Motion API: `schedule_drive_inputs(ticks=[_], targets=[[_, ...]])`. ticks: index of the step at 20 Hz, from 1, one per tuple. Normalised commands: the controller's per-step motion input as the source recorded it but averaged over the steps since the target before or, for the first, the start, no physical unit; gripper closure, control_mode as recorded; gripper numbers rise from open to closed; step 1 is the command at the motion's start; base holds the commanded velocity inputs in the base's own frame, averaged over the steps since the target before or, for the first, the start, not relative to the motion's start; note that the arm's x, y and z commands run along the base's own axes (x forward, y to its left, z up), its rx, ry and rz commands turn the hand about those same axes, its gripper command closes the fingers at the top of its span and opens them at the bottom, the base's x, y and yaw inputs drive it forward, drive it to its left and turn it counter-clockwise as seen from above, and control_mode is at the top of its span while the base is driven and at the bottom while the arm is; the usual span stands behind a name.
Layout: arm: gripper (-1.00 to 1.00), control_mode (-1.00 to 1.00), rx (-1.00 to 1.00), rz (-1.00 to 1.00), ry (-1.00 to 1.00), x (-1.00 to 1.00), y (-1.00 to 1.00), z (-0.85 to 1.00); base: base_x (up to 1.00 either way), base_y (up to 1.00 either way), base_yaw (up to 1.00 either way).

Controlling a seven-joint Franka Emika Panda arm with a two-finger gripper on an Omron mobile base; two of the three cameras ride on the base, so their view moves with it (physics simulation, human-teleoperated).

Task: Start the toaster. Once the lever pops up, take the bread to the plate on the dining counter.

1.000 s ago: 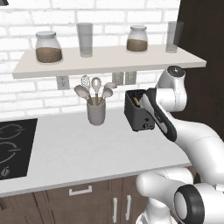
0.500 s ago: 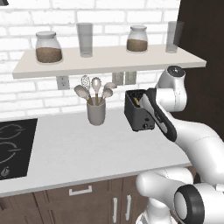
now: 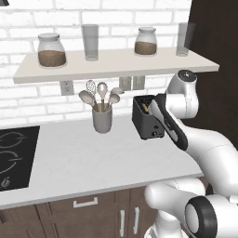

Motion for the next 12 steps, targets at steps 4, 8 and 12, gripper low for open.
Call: schedule_drive_inputs(ticks=[4,8,12], targets=[[-1.0,-1.0,0.0,0.0,0.0,0.0,0.0,0.0,0.0,0.0,0.0],[-1.0,-1.0,0.0,0.0,0.0,0.0,0.0,0.0,0.0,0.0,0.0],[-1.0,-1.0,0.0,0.0,0.0,0.0,0.0,0.0,0.0,0.0,0.0]])
